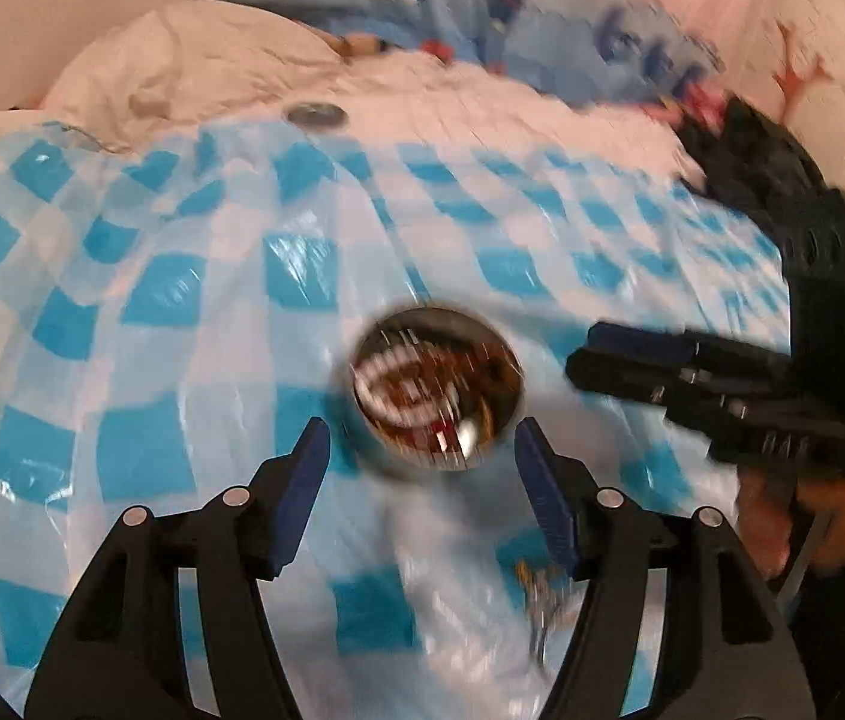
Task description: Organize jewelry
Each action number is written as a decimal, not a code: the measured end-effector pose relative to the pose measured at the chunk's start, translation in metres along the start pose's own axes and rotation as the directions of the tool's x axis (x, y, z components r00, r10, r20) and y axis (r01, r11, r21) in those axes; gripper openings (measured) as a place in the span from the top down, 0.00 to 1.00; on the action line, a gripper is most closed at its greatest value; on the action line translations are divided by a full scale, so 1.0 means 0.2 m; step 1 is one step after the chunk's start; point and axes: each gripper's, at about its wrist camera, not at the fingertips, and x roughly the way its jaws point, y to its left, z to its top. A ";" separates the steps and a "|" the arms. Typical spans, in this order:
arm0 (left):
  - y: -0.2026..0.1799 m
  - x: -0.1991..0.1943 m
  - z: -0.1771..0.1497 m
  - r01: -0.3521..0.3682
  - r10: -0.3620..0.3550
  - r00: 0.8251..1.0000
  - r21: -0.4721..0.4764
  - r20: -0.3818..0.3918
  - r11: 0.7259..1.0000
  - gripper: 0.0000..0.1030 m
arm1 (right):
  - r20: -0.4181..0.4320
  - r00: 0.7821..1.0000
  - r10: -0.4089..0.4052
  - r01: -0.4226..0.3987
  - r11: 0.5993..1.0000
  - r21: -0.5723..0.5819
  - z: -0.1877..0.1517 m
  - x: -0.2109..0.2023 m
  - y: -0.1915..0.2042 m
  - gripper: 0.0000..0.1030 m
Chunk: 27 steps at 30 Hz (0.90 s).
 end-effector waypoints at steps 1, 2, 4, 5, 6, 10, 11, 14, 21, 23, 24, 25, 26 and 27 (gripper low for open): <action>-0.03 0.01 -0.03 0.016 -0.015 0.999 0.039 -0.035 0.999 0.41 | -0.034 0.999 -0.005 0.005 1.000 -0.011 -0.04 -0.01 0.00 0.48; -0.06 0.02 -0.06 0.031 -0.026 0.998 0.072 -0.062 0.997 0.41 | -0.068 0.998 -0.014 0.012 0.999 -0.032 -0.08 -0.02 0.01 0.47; -0.17 0.06 -0.15 0.060 -0.038 0.991 0.170 -0.130 0.984 0.41 | -0.144 0.988 -0.050 0.035 0.993 -0.109 -0.21 -0.04 0.06 0.47; -0.22 0.09 -0.18 0.066 -0.032 0.987 0.213 -0.159 0.975 0.41 | -0.180 0.981 -0.074 0.048 0.988 -0.149 -0.28 -0.03 0.09 0.47; -0.27 0.12 -0.22 0.070 -0.021 0.982 0.257 -0.187 0.964 0.41 | -0.198 0.976 -0.092 0.057 0.983 -0.175 -0.33 -0.03 0.11 0.47; -0.37 0.23 -0.33 0.041 0.054 0.965 0.350 -0.257 0.936 0.41 | -0.224 0.960 -0.171 0.108 0.958 -0.266 -0.48 -0.01 0.17 0.47; -0.38 0.25 -0.35 0.043 0.058 0.962 0.357 -0.268 0.933 0.42 | -0.222 0.959 -0.175 0.112 0.956 -0.272 -0.48 -0.01 0.17 0.47; -0.43 0.25 -0.38 0.094 0.018 0.959 0.378 -0.283 0.921 0.83 | -0.195 0.960 -0.201 0.146 0.954 -0.264 -0.47 -0.01 0.15 0.47; -0.33 0.12 -0.34 0.090 0.001 0.971 0.369 -0.240 0.925 0.98 | -0.175 0.960 -0.218 0.175 0.956 -0.234 -0.45 -0.01 0.11 0.47; -0.23 0.04 -0.29 0.072 -0.012 0.982 0.312 -0.190 0.947 0.98 | -0.171 0.961 -0.219 0.169 0.949 -0.266 -0.46 0.00 0.15 0.47; -0.18 0.00 -0.27 0.065 -0.018 0.986 0.284 -0.167 0.956 0.98 | -0.173 0.961 -0.217 0.162 0.945 -0.283 -0.47 0.01 0.17 0.47; -0.14 -0.05 -0.25 0.057 -0.022 0.990 0.255 -0.138 0.965 0.98 | -0.176 0.961 -0.213 0.155 0.943 -0.295 -0.48 0.03 0.19 0.47; -0.11 -0.08 -0.23 0.049 -0.023 0.993 0.232 -0.116 0.971 0.98 | -0.184 0.960 -0.213 0.149 0.939 -0.311 -0.49 0.05 0.21 0.47; -0.08 -0.10 -0.21 0.039 -0.019 0.995 0.212 -0.095 0.976 0.98 | -0.189 0.956 -0.225 0.148 0.924 -0.352 -0.52 0.08 0.24 0.48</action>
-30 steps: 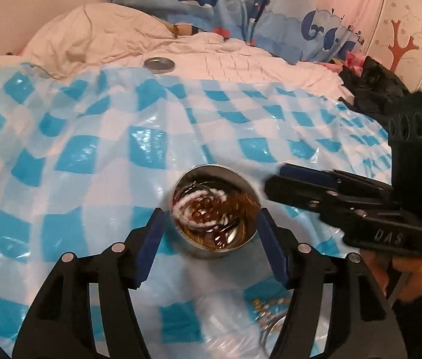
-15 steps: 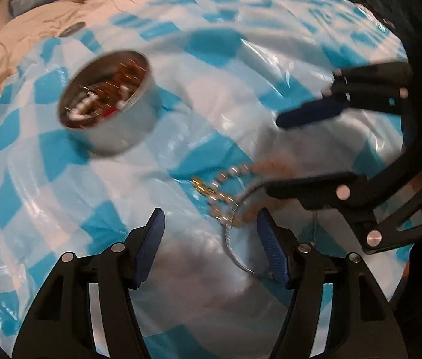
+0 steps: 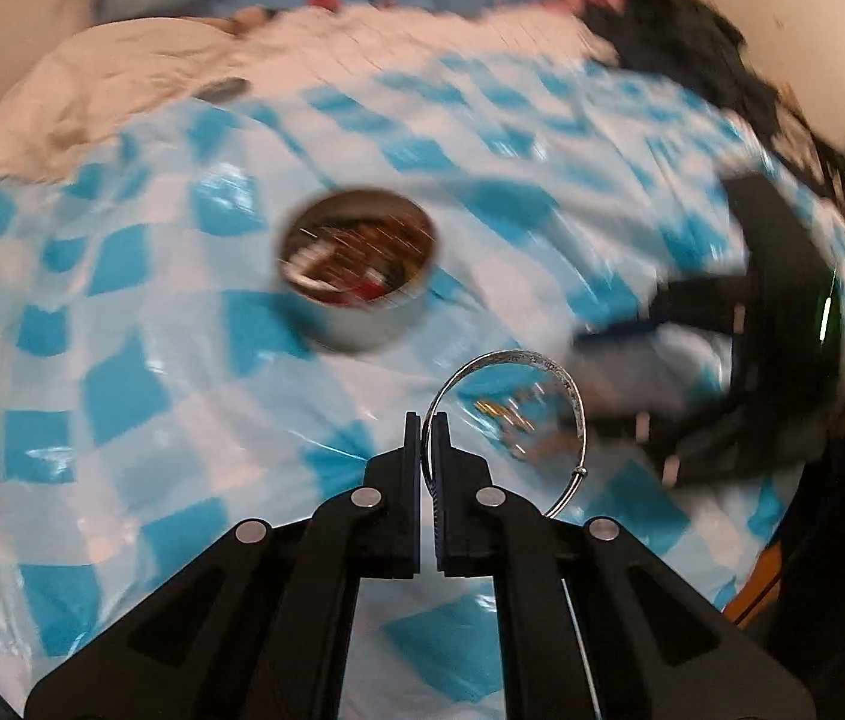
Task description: Organize jewelry
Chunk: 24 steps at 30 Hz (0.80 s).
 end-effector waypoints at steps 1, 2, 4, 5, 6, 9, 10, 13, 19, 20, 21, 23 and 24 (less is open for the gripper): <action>0.03 -0.02 0.01 -0.010 0.011 1.000 -0.027 0.020 1.000 0.98 | 0.008 1.000 -0.021 0.021 0.999 -0.044 -0.01 0.01 0.04 0.63; 0.05 -0.03 0.02 -0.016 0.018 0.999 -0.045 0.032 0.999 0.98 | 0.010 1.000 -0.022 0.023 0.995 -0.101 -0.02 0.01 0.09 0.76; 0.08 -0.03 0.05 -0.038 0.042 0.998 -0.081 0.048 0.996 0.98 | 0.001 1.000 -0.031 0.031 0.990 -0.136 -0.02 0.02 0.12 0.92; 0.08 -0.02 0.06 -0.041 0.046 0.998 -0.089 0.052 0.995 0.97 | 0.004 1.000 -0.025 0.025 0.991 -0.128 -0.02 0.01 0.12 0.92; 0.08 -0.02 0.08 -0.045 0.051 0.997 -0.101 0.057 0.994 0.97 | 0.015 1.000 0.002 -0.001 0.995 -0.096 -0.02 -0.01 0.09 0.92; 0.13 -0.03 0.10 -0.051 0.065 0.994 -0.156 0.086 0.987 0.97 | 0.097 0.994 0.053 -0.054 0.999 0.006 0.03 -0.11 -0.01 0.92; 0.15 -0.03 0.11 -0.052 0.070 0.993 -0.174 0.097 0.983 0.97 | 0.129 0.989 0.072 -0.077 0.996 0.037 0.05 -0.14 -0.04 0.92; 0.18 -0.01 0.15 -0.049 0.075 0.990 -0.211 0.117 0.976 0.97 | 0.226 0.969 0.101 -0.128 0.986 0.105 0.11 -0.26 -0.13 0.92; 0.20 0.10 0.27 -0.038 0.070 0.990 -0.244 0.126 0.969 0.97 | 0.351 0.932 0.094 -0.167 0.969 0.184 0.34 -0.36 -0.27 0.92; 0.20 0.13 0.28 -0.034 0.067 0.989 -0.248 0.128 0.968 0.97 | 0.360 0.928 0.097 -0.173 0.967 0.186 0.38 -0.35 -0.28 0.92; 0.21 0.15 0.30 -0.033 0.068 0.989 -0.257 0.130 0.966 0.96 | 0.368 0.924 0.100 -0.178 0.967 0.184 0.43 -0.34 -0.29 0.92; 0.22 0.20 0.33 -0.052 0.088 0.988 -0.271 0.124 0.961 0.94 | 0.378 0.920 0.101 -0.182 0.966 0.184 0.51 -0.31 -0.29 0.92; 0.23 0.22 0.34 -0.061 0.099 0.988 -0.284 0.121 0.957 0.89 | 0.379 0.920 0.097 -0.178 0.967 0.185 0.54 -0.29 -0.29 0.92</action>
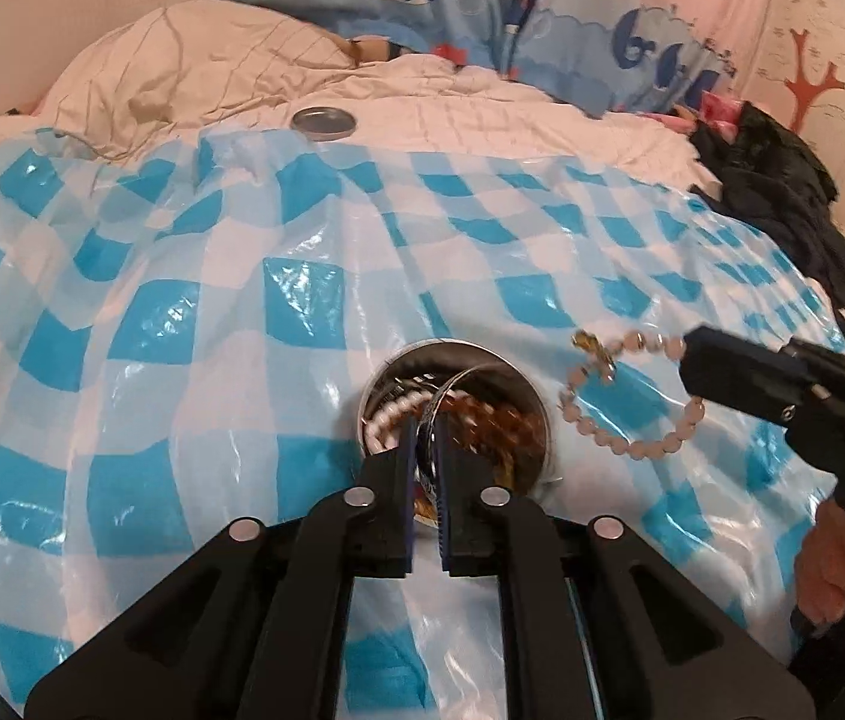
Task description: Organize jewelry
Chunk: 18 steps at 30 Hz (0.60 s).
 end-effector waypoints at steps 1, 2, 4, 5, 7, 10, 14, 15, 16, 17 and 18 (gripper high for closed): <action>0.02 0.03 0.01 -0.019 0.019 1.000 -0.025 -0.007 1.000 0.84 | -0.004 1.000 -0.003 0.003 1.000 0.001 0.02 0.04 0.00 0.92; 0.04 0.04 0.01 -0.029 0.029 1.000 -0.038 -0.008 0.999 0.72 | -0.018 1.000 -0.002 0.002 1.000 0.006 0.03 0.09 -0.01 0.92; 0.07 0.03 0.01 -0.060 0.060 0.998 -0.069 0.001 0.996 0.55 | -0.108 0.994 -0.012 0.015 1.000 0.026 0.02 0.24 -0.03 0.84; 0.08 0.00 0.01 -0.086 0.087 0.996 -0.072 0.014 0.994 0.47 | -0.134 0.990 -0.031 0.035 0.999 0.029 0.00 0.27 -0.04 0.78; 0.06 -0.06 0.00 -0.158 0.160 0.986 -0.039 0.055 0.987 0.40 | -0.118 0.991 -0.063 0.069 0.997 0.044 -0.03 0.24 -0.06 0.54; 0.02 -0.12 -0.04 -0.251 0.249 0.964 0.000 0.094 0.968 0.18 | -0.091 0.991 -0.101 0.103 0.994 0.022 -0.09 0.12 -0.05 0.52; -0.06 -0.19 -0.10 -0.290 0.286 0.950 0.015 0.125 0.957 0.08 | -0.052 0.976 -0.209 0.208 0.978 -0.022 -0.23 -0.06 0.01 0.29; -0.08 -0.20 -0.12 -0.283 0.279 0.952 0.020 0.127 0.959 0.08 | -0.046 0.970 -0.238 0.237 0.971 -0.028 -0.28 -0.10 0.03 0.27; -0.11 -0.20 -0.13 -0.274 0.268 0.955 0.030 0.126 0.961 0.08 | -0.046 0.965 -0.260 0.259 0.966 -0.023 -0.32 -0.13 0.04 0.23; -0.13 -0.20 -0.14 -0.271 0.265 0.956 0.039 0.124 0.962 0.08 | -0.046 0.960 -0.274 0.274 0.962 -0.014 -0.34 -0.15 0.04 0.21; -0.15 -0.20 -0.15 -0.274 0.266 0.956 0.048 0.120 0.961 0.08 | -0.044 0.954 -0.296 0.296 0.955 0.007 -0.37 -0.18 0.03 0.20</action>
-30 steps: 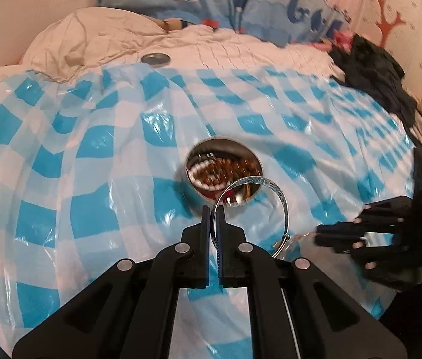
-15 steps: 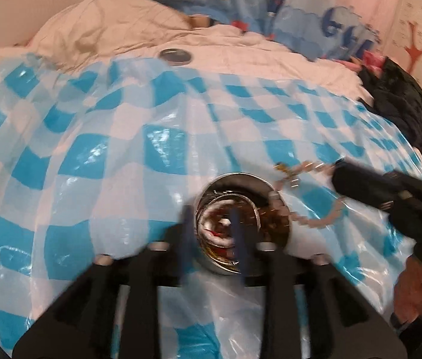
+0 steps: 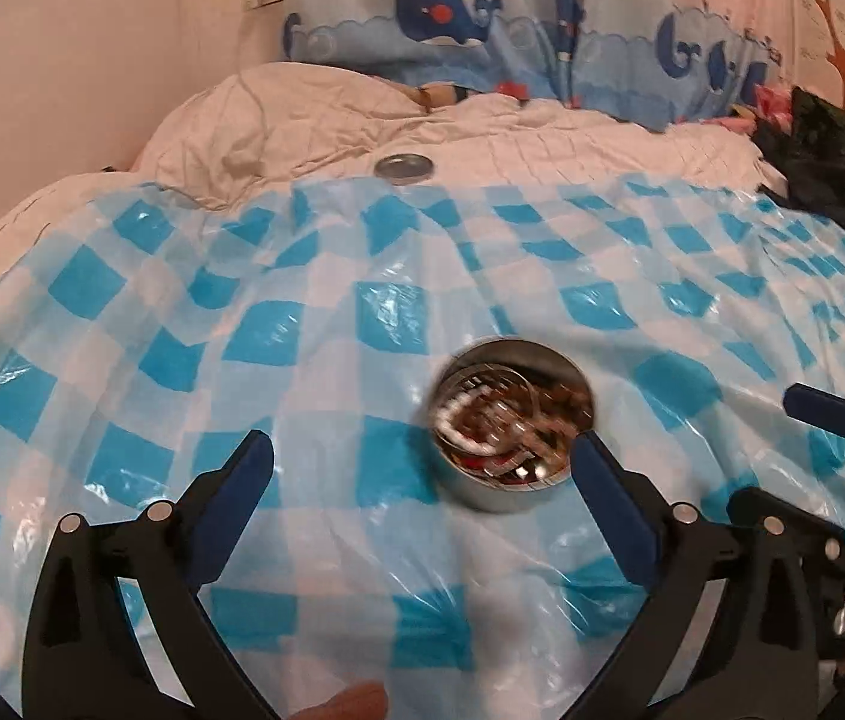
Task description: Organize jewelry
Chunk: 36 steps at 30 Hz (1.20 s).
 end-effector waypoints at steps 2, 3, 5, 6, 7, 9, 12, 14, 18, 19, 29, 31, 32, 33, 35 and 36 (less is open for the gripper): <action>-0.04 -0.03 -0.03 -0.008 0.008 1.000 0.015 0.006 1.000 0.08 | -0.003 1.000 -0.030 0.030 0.999 0.034 -0.03 -0.02 -0.01 0.18; -0.05 -0.04 -0.04 -0.010 0.010 1.000 0.015 0.011 1.000 0.08 | -0.009 0.999 -0.049 0.049 0.997 0.053 -0.04 -0.02 -0.02 0.16; -0.06 -0.07 -0.06 -0.015 0.015 1.000 0.000 0.020 1.000 0.08 | -0.020 0.997 -0.078 0.080 0.994 0.079 -0.03 -0.01 -0.03 0.16; -0.06 -0.08 -0.08 -0.017 0.017 1.000 -0.007 0.022 1.000 0.08 | -0.019 0.996 -0.085 0.087 0.992 0.090 -0.03 -0.01 -0.02 0.15; -0.06 -0.09 -0.09 -0.020 0.021 0.999 -0.010 0.024 1.000 0.08 | -0.014 0.996 -0.090 0.091 0.990 0.108 -0.03 -0.01 -0.02 0.12; -0.06 -0.11 -0.12 -0.035 0.035 0.999 -0.006 0.021 0.999 0.08 | -0.010 0.996 -0.089 0.090 0.989 0.115 -0.04 -0.01 0.01 0.10; -0.05 -0.13 -0.15 -0.065 0.065 0.998 0.008 0.010 0.998 0.08 | -0.004 0.996 -0.094 0.094 0.992 0.088 -0.05 0.02 0.08 0.09; -0.02 -0.14 -0.16 -0.085 0.085 0.996 0.002 0.012 0.996 0.08 | 0.005 0.993 -0.114 0.114 0.991 0.074 -0.06 0.03 0.10 0.08; 0.04 -0.14 -0.17 -0.052 0.053 0.999 -0.050 0.004 0.997 0.08 | 0.025 0.989 -0.147 0.144 0.985 0.094 -0.09 0.04 0.08 0.07; 0.06 -0.13 -0.17 -0.040 0.039 0.999 -0.067 -0.004 0.997 0.08 | 0.019 0.988 -0.153 0.151 0.984 0.099 -0.09 0.05 0.07 0.07; 0.05 -0.08 -0.17 -0.041 0.039 0.999 -0.091 -0.023 0.995 0.08 | -0.054 0.986 -0.159 0.163 0.983 0.085 -0.13 0.13 0.05 0.07; 0.04 -0.08 -0.17 -0.045 0.044 0.999 -0.085 -0.013 0.995 0.08 | -0.059 0.986 -0.158 0.163 0.983 0.087 -0.13 0.13 0.04 0.07; 0.03 -0.08 -0.17 -0.047 0.046 0.999 -0.081 -0.012 0.996 0.08 | -0.062 0.986 -0.158 0.163 0.983 0.088 -0.13 0.14 0.03 0.07; 0.03 -0.07 -0.17 -0.049 0.048 0.999 -0.077 -0.014 0.996 0.08 | -0.064 0.985 -0.157 0.162 0.983 0.088 -0.13 0.14 0.03 0.07; 0.02 -0.07 -0.17 -0.049 0.048 0.999 -0.077 -0.016 0.996 0.08 | -0.072 0.986 -0.153 0.160 0.983 0.089 -0.14 0.14 0.03 0.07; 0.02 -0.07 -0.16 -0.050 0.049 0.999 -0.077 -0.015 0.996 0.08 | -0.074 0.986 -0.152 0.158 0.983 0.089 -0.14 0.15 0.03 0.07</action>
